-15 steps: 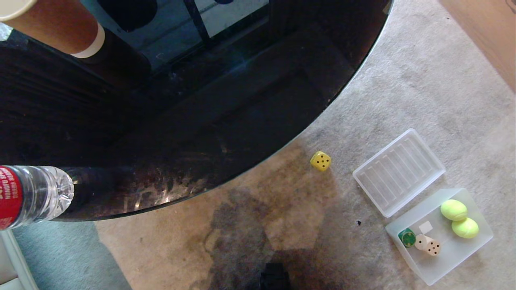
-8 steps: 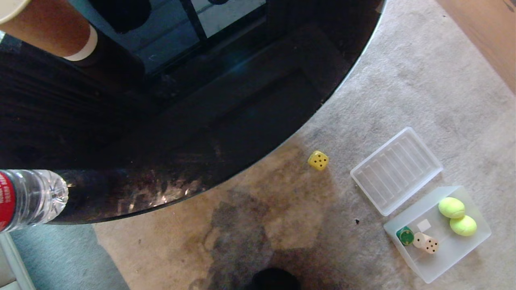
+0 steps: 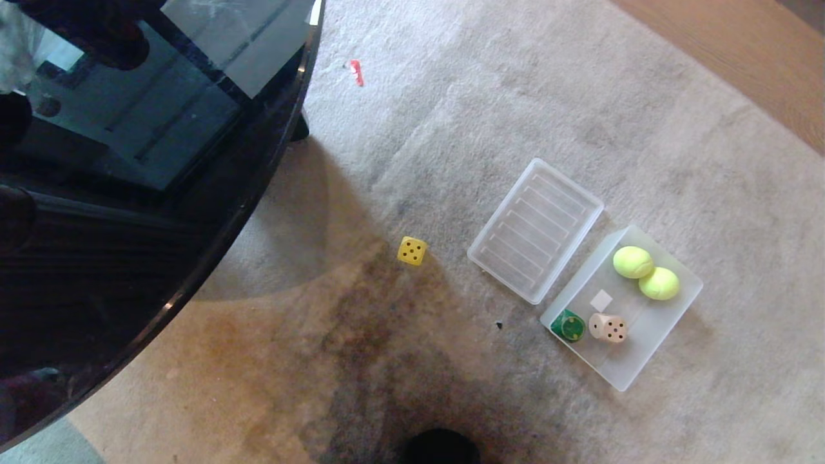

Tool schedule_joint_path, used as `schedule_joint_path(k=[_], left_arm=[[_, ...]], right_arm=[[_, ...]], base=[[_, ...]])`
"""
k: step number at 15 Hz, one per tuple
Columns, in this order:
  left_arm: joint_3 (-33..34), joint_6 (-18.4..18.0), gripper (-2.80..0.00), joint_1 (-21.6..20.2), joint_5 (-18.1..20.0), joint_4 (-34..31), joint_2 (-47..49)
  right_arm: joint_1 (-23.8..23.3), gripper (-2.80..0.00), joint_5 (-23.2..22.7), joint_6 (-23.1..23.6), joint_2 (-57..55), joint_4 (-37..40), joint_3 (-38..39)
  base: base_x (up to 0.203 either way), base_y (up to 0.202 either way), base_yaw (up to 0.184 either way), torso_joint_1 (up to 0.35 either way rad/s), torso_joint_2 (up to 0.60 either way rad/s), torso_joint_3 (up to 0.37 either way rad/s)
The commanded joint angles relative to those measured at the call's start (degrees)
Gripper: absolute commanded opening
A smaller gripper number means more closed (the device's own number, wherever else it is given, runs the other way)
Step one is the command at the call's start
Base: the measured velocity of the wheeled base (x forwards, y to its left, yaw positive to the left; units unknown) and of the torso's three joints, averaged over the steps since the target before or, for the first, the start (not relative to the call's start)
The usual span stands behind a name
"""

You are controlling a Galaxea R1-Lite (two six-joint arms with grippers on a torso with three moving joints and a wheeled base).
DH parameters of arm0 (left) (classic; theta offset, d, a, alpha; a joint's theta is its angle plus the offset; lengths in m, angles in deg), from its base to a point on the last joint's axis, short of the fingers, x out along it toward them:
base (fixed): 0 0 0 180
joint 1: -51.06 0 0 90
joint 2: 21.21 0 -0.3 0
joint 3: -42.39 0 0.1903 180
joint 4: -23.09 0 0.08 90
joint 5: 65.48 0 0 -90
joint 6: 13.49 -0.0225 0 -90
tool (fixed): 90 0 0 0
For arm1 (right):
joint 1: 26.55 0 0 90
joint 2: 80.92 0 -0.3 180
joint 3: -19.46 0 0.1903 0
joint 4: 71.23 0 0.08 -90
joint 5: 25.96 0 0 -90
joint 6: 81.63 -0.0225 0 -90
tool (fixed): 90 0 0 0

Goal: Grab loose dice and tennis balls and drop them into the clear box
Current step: Put the toys in the box

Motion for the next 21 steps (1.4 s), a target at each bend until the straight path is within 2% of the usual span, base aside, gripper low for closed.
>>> schedule_joint_path(k=[1,16,21], left_arm=[[0.0,0.1,-2.8,0.0,-0.1,0.0,0.0],[0.0,0.0,-2.8,0.0,-0.1,0.0,0.0],[0.0,0.0,-2.8,0.0,-0.1,0.0,0.0]], right_arm=[[0.0,-2.8,0.0,0.1,0.0,0.1,0.0],[0.0,-2.8,0.1,0.1,0.0,0.0,0.0],[0.0,-2.8,0.0,0.1,0.0,0.0,0.0]], base=[[-0.001,0.006,-0.061,-0.001,0.0,0.002],[0.0,0.0,0.0,0.0,0.0,0.0],[0.0,0.0,0.0,0.002,0.0,-0.155]])
